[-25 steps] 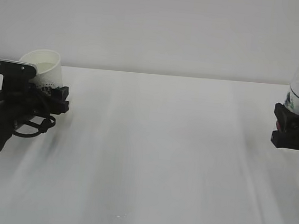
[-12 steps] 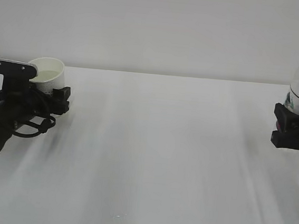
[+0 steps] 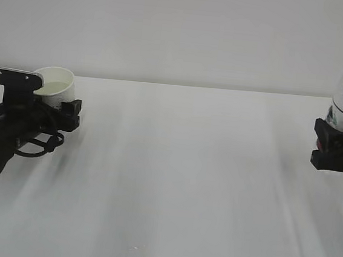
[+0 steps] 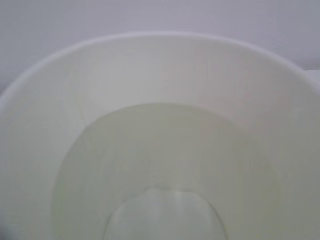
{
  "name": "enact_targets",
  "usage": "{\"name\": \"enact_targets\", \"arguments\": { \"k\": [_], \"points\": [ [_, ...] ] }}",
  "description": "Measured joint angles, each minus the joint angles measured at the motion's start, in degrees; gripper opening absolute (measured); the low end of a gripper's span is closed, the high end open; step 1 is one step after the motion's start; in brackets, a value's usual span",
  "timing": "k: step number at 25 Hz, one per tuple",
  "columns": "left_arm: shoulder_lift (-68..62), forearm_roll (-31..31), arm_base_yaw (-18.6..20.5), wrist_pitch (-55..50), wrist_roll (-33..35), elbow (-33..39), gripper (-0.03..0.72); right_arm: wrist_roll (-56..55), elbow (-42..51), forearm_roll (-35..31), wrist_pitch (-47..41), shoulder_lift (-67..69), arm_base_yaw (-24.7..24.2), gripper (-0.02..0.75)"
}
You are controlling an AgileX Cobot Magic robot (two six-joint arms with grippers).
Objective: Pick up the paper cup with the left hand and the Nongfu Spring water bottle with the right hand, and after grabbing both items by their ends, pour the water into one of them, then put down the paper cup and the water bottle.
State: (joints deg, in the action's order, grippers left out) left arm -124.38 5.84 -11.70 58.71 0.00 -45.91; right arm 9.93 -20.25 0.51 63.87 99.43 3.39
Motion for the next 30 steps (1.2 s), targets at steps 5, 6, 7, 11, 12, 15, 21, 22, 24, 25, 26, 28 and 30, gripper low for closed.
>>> {"name": "enact_targets", "arguments": {
  "k": [5,6,7,11,12,15,21,22,24,25,26,28,30],
  "points": [
    [0.00,0.10,0.00,-0.73,0.00,0.22,0.673,0.00,0.00,0.08,0.00,0.00,0.00,0.478],
    [0.00,0.10,0.00,-0.61,0.00,0.70,0.672,0.00,0.00,0.08,0.00,0.00,0.00,0.477],
    [0.00,0.10,0.00,-0.12,0.00,1.23,0.673,0.00,0.00,0.08,0.00,0.00,0.00,0.477],
    [0.00,0.10,0.00,3.38,0.00,5.34,0.670,0.00,0.00,0.12,0.00,0.00,0.00,0.477],
    [0.00,0.10,0.00,4.39,0.00,6.49,0.667,0.00,0.00,0.21,0.00,0.00,0.00,0.477],
    [0.00,0.10,0.00,6.26,0.00,9.56,0.661,0.00,0.00,0.59,0.00,0.00,0.00,0.477],
    [3.05,-0.23,0.00,6.55,0.00,15.14,0.654,0.00,0.00,0.81,0.00,0.00,0.00,0.477],
    [3.87,-0.32,0.00,6.61,0.00,16.19,0.652,0.00,0.00,0.81,0.00,0.00,0.00,0.477],
    [6.04,-0.35,0.00,6.61,0.00,18.13,0.647,0.00,0.00,0.89,0.00,0.00,0.00,0.477],
    [7.03,-0.45,0.00,6.61,0.00,19.16,0.645,0.00,0.00,0.89,0.00,0.00,0.00,0.477],
    [8.14,-0.58,0.00,6.69,0.00,20.12,0.643,0.00,0.00,0.93,0.00,0.00,0.00,0.477],
    [9.96,-1.52,0.00,6.75,0.00,21.71,0.636,0.00,0.00,0.93,0.00,0.00,0.00,0.477],
    [11.27,-2.54,0.00,6.83,-0.32,23.30,0.630,0.00,0.00,0.93,0.00,0.00,0.00,0.477]
  ]
}}
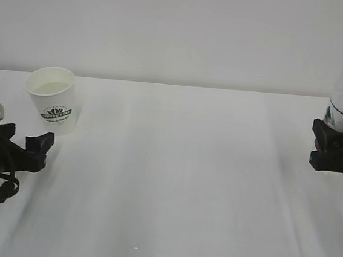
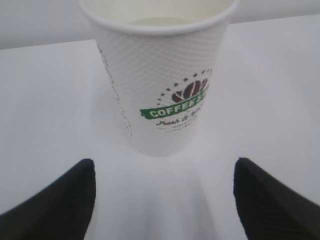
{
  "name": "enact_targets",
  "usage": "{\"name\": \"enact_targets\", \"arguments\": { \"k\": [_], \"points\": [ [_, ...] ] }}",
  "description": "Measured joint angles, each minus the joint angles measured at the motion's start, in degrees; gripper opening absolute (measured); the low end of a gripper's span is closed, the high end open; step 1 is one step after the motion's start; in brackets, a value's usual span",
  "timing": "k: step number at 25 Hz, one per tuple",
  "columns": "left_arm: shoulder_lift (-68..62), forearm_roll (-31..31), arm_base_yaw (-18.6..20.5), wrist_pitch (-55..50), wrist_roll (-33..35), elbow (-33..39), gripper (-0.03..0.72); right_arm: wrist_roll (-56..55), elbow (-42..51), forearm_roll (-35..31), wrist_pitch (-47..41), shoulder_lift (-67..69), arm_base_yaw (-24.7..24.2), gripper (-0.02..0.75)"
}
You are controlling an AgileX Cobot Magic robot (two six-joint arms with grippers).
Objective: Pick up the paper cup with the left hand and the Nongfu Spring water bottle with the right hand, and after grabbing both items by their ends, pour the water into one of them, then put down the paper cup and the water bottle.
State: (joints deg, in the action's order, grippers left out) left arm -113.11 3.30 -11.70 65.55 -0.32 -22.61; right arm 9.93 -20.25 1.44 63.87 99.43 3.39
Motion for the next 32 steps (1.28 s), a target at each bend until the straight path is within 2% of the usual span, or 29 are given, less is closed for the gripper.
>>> {"name": "enact_targets", "arguments": {
  "k": [10,22,32],
  "points": [
    [3.65,-3.30,0.00,0.14,-3.59,2.69,0.611,0.00,-0.78,-0.83,0.00,0.00,0.00,0.477],
    [3.65,-5.36,0.00,0.27,-3.87,2.69,0.592,0.00,-10.33,-2.53,-3.17,0.86,0.00,0.477],
    [3.65,-6.06,0.00,0.27,-3.96,2.69,0.591,-5.75,-19.17,-2.53,-3.40,10.80,0.00,0.477]
  ]
}}
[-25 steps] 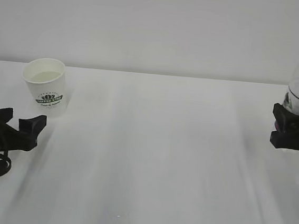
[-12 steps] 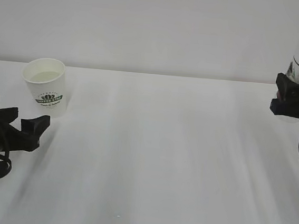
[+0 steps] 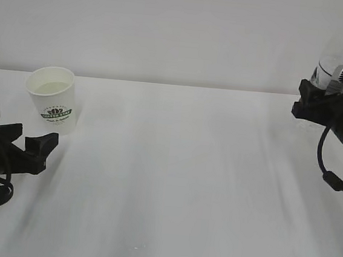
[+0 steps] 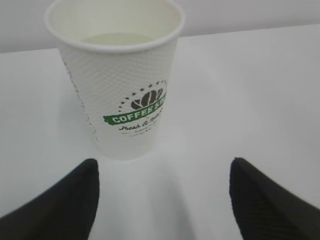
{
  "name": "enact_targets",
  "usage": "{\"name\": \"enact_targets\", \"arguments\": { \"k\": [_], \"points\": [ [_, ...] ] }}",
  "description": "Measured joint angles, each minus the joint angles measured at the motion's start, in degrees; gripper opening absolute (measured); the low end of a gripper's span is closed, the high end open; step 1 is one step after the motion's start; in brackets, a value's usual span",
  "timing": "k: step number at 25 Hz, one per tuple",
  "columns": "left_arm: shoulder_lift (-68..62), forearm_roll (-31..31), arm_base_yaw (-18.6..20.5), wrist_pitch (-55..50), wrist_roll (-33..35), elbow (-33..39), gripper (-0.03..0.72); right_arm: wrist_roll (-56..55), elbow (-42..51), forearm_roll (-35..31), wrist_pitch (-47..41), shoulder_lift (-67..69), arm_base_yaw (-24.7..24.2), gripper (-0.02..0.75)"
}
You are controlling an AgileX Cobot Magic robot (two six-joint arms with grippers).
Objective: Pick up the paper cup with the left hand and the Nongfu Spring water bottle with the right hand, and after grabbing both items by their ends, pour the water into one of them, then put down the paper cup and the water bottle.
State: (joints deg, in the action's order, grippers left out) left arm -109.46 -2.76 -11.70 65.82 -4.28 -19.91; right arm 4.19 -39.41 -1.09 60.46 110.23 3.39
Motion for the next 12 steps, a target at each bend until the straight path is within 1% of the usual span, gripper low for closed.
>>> {"name": "enact_targets", "arguments": {
  "k": [8,12],
  "points": [
    [0.00,0.00,0.00,0.00,0.00,0.00,0.590,-1.62,-5.32,0.00,0.00,6.79,0.00,0.477],
    [0.00,-1.07,0.00,0.00,0.00,0.00,0.589,-1.75,-7.33,0.00,0.00,9.87,0.00,0.477]
  ]
}}
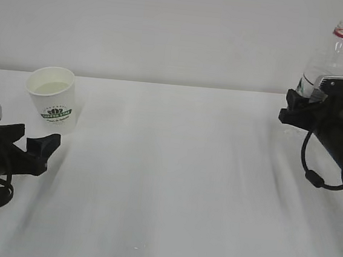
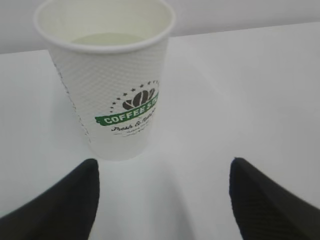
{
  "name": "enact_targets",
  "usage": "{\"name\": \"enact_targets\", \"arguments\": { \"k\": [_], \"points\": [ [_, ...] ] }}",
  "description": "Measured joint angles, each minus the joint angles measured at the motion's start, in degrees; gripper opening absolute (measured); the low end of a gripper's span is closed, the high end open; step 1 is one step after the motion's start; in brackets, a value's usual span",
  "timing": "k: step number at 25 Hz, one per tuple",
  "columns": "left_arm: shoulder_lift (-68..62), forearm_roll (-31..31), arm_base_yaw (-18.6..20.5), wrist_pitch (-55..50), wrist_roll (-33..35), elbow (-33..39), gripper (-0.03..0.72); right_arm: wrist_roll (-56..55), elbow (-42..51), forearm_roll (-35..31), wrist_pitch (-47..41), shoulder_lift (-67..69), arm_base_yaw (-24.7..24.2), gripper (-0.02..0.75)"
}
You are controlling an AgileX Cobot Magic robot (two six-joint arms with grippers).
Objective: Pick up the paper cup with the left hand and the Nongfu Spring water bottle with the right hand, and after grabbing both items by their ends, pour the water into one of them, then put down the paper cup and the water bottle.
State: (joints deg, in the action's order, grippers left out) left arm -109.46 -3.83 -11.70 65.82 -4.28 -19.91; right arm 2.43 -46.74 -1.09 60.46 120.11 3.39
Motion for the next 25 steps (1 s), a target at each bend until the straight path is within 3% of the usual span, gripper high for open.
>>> {"name": "enact_targets", "arguments": {
  "k": [17,25],
  "points": [
    [0.00,-0.76,0.00,0.00,-0.04,0.00,0.587,-0.04,-3.01,0.71,0.00,6.11,0.00,0.482],
    [0.00,-0.76,0.00,0.00,-0.04,0.00,0.587,-0.13,-3.14,3.79,1.14,6.11,0.00,0.602]
  ]
}}
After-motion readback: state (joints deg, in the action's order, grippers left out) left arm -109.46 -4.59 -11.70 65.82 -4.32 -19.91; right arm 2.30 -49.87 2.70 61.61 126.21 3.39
